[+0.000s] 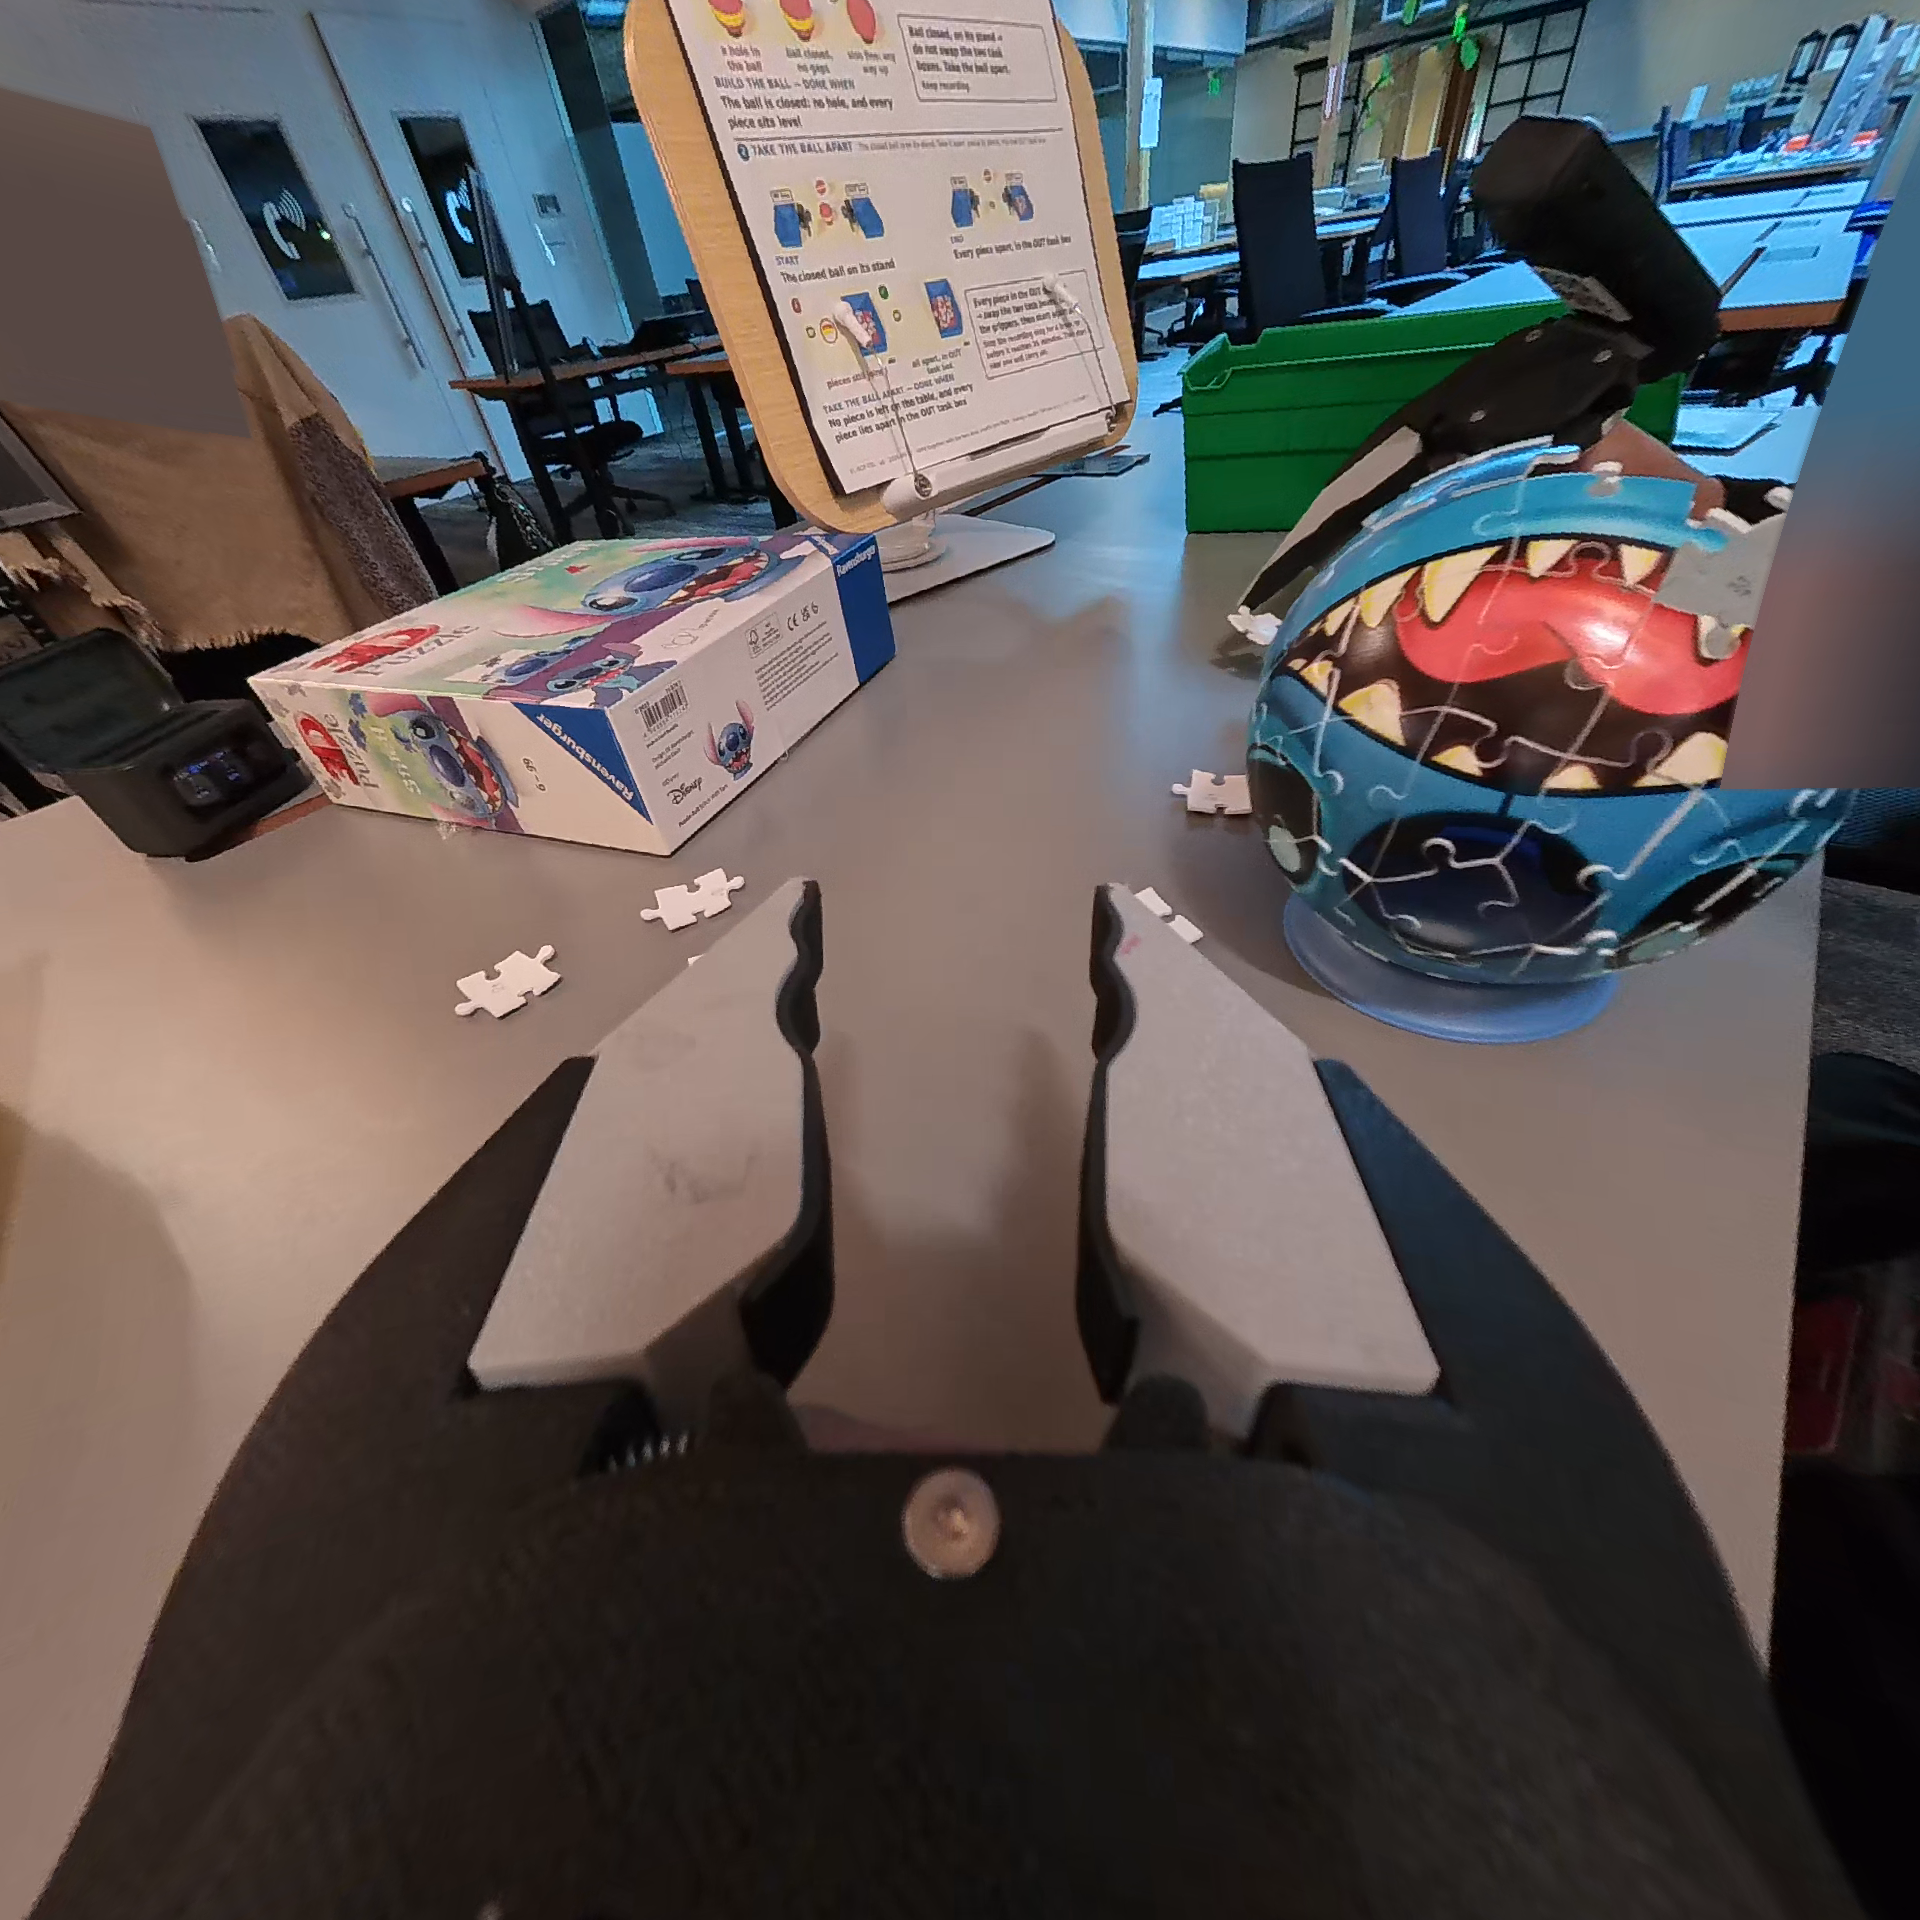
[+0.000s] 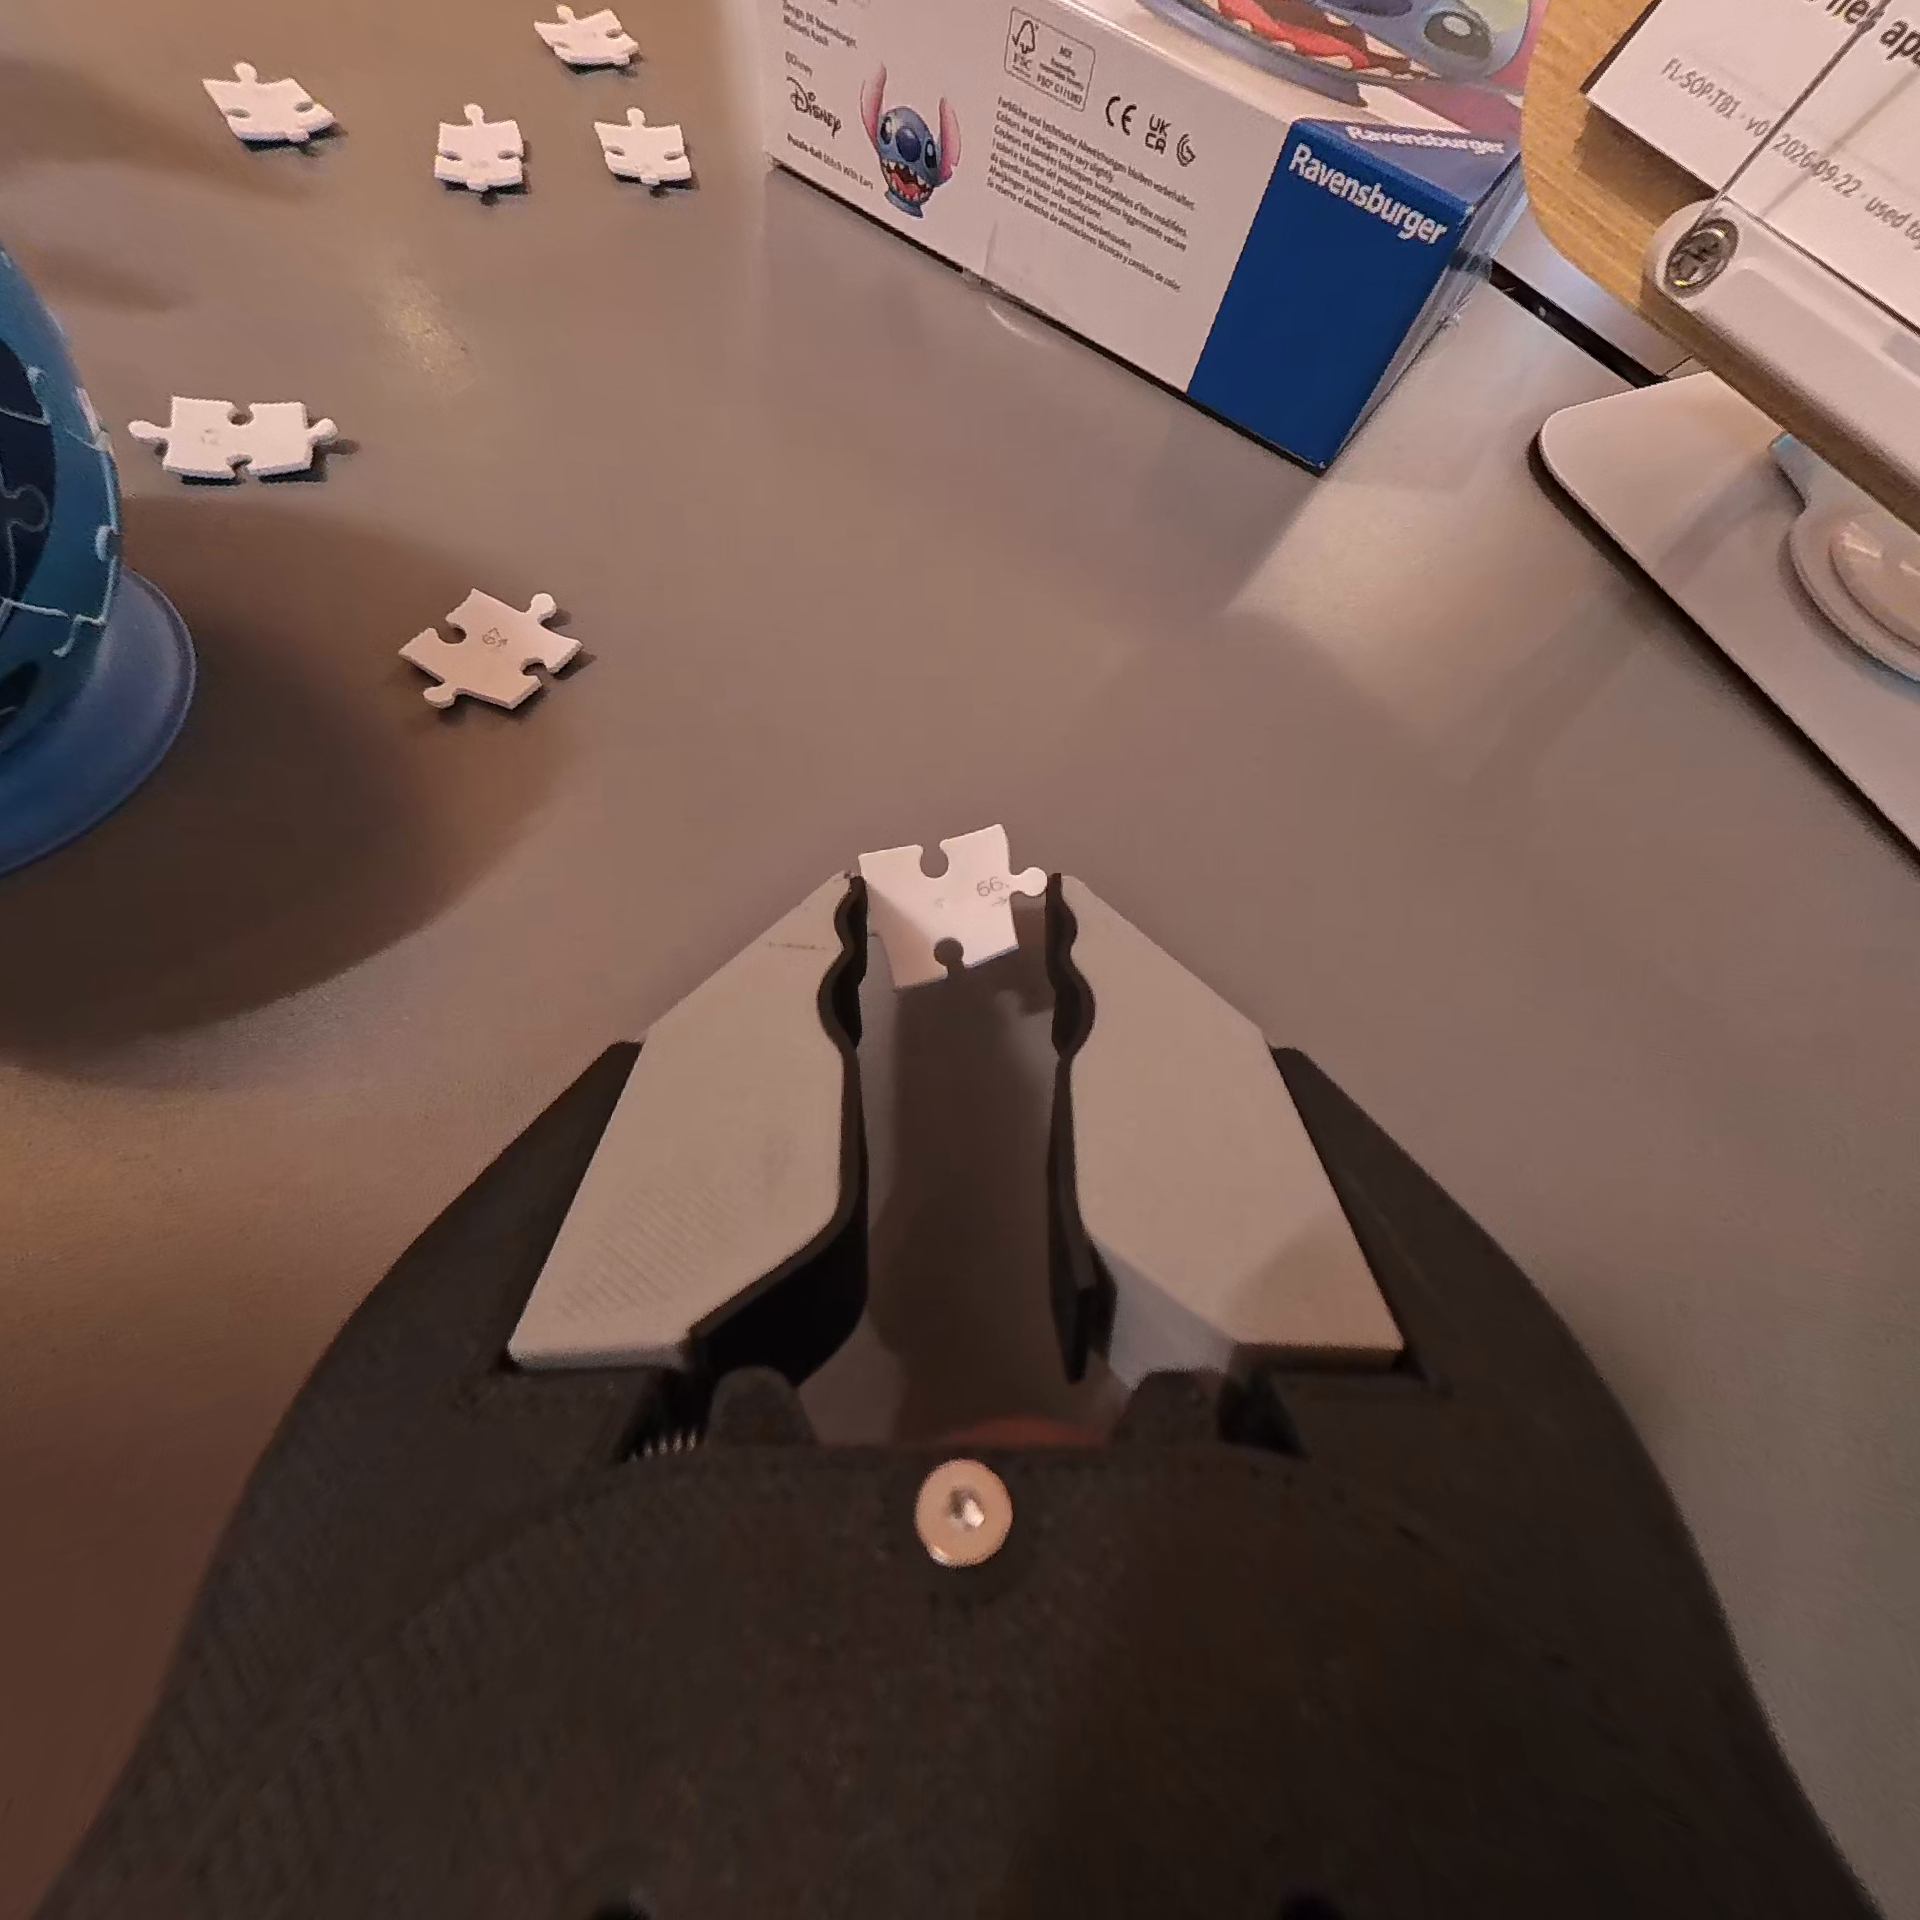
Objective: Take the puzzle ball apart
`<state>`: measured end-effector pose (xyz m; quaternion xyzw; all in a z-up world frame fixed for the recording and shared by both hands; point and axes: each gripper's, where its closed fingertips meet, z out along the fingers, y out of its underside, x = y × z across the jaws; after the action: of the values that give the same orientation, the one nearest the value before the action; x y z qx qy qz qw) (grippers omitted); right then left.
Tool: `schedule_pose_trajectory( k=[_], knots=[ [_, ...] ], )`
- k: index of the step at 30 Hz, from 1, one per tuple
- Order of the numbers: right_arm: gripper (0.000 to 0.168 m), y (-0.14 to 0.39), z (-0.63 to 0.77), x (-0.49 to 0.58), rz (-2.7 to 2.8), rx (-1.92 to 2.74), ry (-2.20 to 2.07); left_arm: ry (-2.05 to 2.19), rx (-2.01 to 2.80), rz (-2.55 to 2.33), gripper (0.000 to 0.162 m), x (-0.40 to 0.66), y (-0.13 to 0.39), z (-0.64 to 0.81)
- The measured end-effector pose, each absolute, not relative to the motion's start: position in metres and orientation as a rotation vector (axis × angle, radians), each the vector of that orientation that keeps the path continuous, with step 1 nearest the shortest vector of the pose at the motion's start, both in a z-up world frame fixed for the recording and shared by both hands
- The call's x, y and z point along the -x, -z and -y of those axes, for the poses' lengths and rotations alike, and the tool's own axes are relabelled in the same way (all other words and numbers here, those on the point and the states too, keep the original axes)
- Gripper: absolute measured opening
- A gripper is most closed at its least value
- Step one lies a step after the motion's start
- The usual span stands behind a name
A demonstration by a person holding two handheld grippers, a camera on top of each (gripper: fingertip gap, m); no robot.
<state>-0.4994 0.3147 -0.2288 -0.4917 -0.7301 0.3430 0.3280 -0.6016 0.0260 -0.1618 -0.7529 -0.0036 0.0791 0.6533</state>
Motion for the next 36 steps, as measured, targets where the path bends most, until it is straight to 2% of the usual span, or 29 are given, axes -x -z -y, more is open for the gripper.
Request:
schedule_pose_trajectory(
  k=[16,25,31,36],
  knots=[
    [0.031,0.231,-0.315,0.500,1.916,1.299,-0.892,-0.192,1.696,0.002,0.049,0.601,0.160,-0.025],
    [0.031,0.227,-0.314,0.499,1.906,1.286,-0.916,-0.170,1.640,0.145,0.058,0.630,0.153,0.006],
    [0.031,0.213,-0.304,0.505,1.862,1.286,-1.098,-0.079,1.623,0.186,0.052,0.639,0.152,0.014],
    [0.031,0.210,-0.309,0.524,1.846,1.308,-1.150,-0.291,1.706,0.084,0.053,0.635,0.161,0.002]
  ],
)
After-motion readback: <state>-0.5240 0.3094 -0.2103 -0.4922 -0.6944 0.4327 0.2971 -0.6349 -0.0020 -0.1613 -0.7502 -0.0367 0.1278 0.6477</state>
